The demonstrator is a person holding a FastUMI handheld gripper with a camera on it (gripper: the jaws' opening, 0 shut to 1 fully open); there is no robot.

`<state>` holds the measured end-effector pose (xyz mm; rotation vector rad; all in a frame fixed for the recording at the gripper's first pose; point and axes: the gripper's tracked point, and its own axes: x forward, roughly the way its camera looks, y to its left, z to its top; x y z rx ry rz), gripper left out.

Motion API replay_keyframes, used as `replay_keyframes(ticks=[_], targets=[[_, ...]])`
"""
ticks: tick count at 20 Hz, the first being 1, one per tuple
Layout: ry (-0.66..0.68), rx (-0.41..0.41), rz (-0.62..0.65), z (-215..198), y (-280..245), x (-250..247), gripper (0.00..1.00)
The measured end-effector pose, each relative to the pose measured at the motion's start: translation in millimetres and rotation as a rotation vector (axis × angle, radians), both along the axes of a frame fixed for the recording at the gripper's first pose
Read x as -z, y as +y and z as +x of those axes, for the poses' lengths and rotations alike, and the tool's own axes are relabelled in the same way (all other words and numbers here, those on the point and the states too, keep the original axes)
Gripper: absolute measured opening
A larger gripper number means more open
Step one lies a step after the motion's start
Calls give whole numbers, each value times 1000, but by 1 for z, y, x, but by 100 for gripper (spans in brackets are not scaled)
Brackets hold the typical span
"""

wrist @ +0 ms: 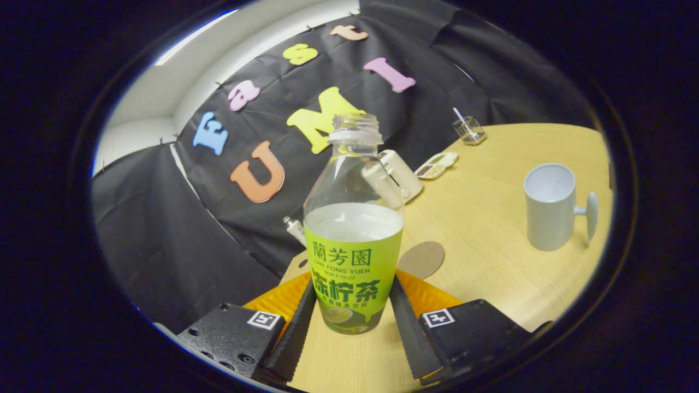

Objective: Take the bottle from table, then pour the juice into the cup, finally place the bottle on the coaster

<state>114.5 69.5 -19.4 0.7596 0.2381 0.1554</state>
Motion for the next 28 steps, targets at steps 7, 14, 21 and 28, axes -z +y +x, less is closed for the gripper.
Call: replay_keyframes(ticks=[7, 14, 21, 28], targets=[[-30, 10, 300, 5, -18, -4, 79], [-76, 32, 548, 19, -35, -19, 79], [-108, 45, 737, 16, -40, -35, 79], [-106, 53, 862, 25, -47, -38, 79]])
